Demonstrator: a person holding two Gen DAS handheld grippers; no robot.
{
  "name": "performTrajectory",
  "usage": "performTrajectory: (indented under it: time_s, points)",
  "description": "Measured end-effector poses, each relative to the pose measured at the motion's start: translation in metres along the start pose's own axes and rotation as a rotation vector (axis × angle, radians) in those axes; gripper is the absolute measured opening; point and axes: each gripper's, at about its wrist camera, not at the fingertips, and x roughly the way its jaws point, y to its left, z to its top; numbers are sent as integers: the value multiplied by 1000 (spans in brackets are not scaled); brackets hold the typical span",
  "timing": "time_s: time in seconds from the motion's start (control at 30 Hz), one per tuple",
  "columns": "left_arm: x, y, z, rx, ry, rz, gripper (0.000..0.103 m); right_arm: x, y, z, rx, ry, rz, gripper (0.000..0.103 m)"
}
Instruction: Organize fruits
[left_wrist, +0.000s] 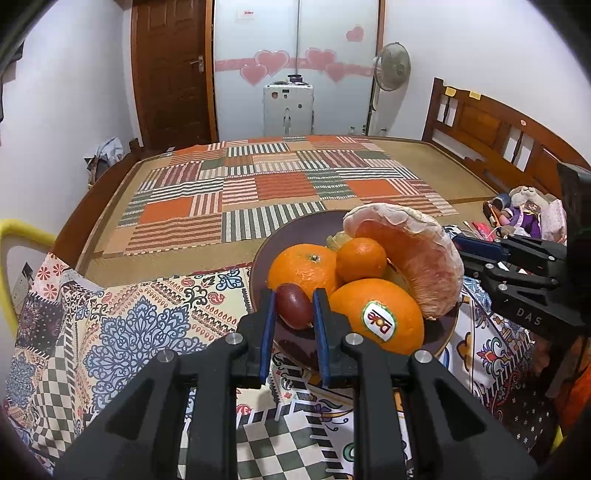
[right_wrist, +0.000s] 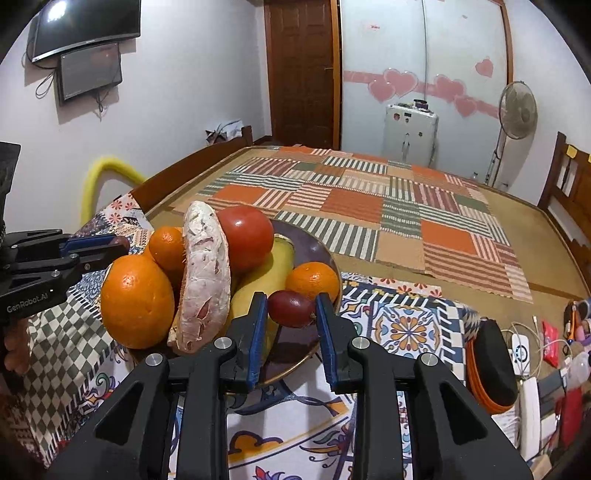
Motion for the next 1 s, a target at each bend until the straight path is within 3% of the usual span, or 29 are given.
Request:
performTrajectory:
  time_s: [0.2, 0.4, 0.5, 0.63, 0.83, 1.0]
  points:
    - [2, 1, 1, -11, 10, -5, 20, -1, 1, 0, -6, -12, -7, 37]
    - [2, 4, 2, -20, 20, -12, 21, -8, 1, 1, -4, -36, -11, 37]
    - [-1, 7, 4, -31, 19, -15, 26, -11, 0, 1, -6, -50, -15, 37]
    - [-9, 10, 7, -42, 0, -27, 42, -16, 0, 3, -3, -69, -14, 37]
    - [-32, 4, 10, -26, -45, -16, 42, -35, 3, 5, -1, -110, -38, 37]
    - [-75, -8, 8, -7, -124, 2, 42, -72, 13, 8, -6, -172, -53, 37]
